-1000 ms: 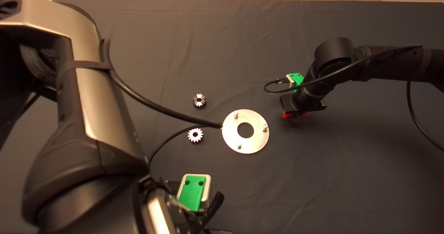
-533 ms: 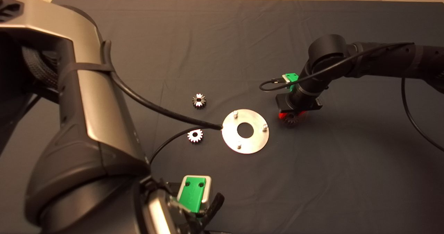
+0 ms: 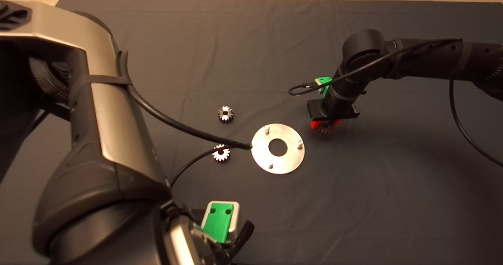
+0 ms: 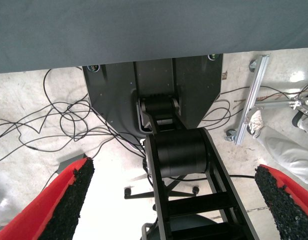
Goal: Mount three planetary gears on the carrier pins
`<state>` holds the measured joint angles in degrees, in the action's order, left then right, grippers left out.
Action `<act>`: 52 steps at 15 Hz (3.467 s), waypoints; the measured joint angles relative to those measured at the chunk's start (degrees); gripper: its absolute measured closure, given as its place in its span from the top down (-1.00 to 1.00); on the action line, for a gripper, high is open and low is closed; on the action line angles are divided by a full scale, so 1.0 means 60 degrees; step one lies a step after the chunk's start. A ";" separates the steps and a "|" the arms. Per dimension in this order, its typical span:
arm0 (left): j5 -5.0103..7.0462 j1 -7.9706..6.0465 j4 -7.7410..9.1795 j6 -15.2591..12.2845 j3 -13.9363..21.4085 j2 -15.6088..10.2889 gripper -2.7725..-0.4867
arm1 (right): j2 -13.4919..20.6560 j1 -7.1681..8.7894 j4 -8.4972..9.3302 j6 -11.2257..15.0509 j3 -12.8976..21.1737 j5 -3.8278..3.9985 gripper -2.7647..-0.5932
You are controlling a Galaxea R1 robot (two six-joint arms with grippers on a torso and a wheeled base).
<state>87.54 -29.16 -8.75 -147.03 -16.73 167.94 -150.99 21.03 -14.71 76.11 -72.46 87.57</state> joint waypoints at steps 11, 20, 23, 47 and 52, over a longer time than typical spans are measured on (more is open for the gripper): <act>-0.0006 0.0120 0.0000 0.0000 0.0000 0.0000 0.62 | -0.0685 0.0332 0.0400 0.0002 -0.0037 0.0004 -0.57; -0.0006 0.0116 -0.0002 0.0000 0.0000 0.0000 0.62 | -0.0875 0.0332 0.0433 0.0000 0.0026 0.0010 -0.57; -0.0004 0.0120 -0.0002 0.0000 0.0000 0.0000 0.62 | -0.0915 0.0330 0.0437 -0.0002 0.0120 0.0018 -0.57; 0.0000 0.0120 -0.0002 0.0000 0.0000 0.0000 0.62 | -0.1268 0.0008 0.0451 -0.0189 0.0299 0.0018 -0.57; -0.0002 0.0120 0.0000 0.0000 0.0000 0.0000 0.62 | -0.1264 -0.0088 0.0419 -0.0276 0.0303 0.0018 -0.57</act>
<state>87.53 -28.44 -8.75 -147.03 -16.73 167.94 -158.58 20.50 -12.20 74.45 -70.64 87.67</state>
